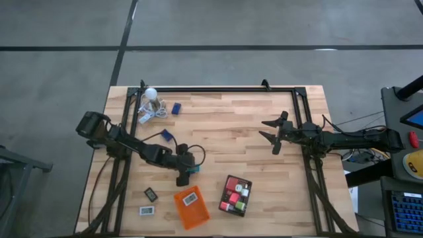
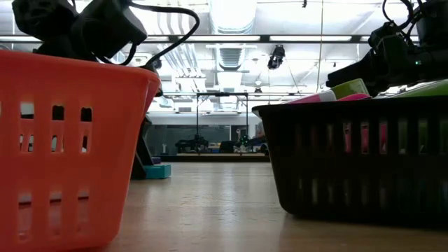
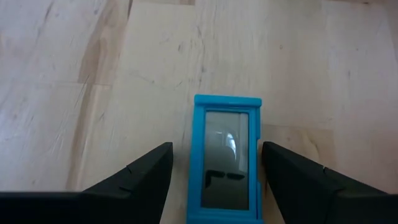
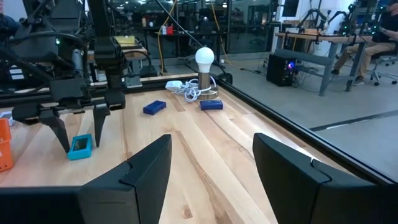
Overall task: Pick & Place Office items
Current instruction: Put the sky blue timer into the orange bin
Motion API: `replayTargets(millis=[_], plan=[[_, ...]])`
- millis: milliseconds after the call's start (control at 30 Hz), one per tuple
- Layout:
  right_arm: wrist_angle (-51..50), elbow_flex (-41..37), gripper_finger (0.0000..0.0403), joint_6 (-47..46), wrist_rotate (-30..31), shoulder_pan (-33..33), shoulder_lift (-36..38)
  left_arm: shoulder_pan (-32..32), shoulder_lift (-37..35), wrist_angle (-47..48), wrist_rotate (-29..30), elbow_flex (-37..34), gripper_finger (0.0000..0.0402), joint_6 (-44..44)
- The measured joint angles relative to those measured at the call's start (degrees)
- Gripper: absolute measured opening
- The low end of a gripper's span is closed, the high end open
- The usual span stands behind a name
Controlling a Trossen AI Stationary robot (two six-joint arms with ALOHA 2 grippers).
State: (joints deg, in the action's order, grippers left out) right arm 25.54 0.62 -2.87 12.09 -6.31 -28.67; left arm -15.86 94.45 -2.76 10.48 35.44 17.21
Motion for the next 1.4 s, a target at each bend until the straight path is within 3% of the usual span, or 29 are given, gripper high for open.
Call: replayTargets(millis=[467, 833, 1067, 1267, 1400], plan=[[0.0, 0.0, 0.0219, 0.03, 0.0, 0.01, 0.0, 0.0, 0.11, -0.89, 2.25, -0.04, 0.0149, -0.7], [0.0, 0.0, 0.0219, 0.04, -0.01, 0.02, 0.0, -0.12, -1.01, -1.5, 2.93, -0.08, 0.0145, -2.72], [0.0, 0.0, 0.0219, 0.02, -0.02, 0.0, -0.02, -0.43, -7.4, -1.11, 5.82, 0.61, 0.0144, -4.8], [-0.02, 0.0, 0.0219, 0.03, -0.03, 0.01, -0.04, -2.89, -14.52, -1.4, 0.74, 1.9, 0.0145, -2.76], [-0.02, 0.0, 0.0219, 0.04, -0.04, 0.0, -0.04, -7.27, -16.86, -1.51, 1.83, 3.92, 0.0145, -1.06]])
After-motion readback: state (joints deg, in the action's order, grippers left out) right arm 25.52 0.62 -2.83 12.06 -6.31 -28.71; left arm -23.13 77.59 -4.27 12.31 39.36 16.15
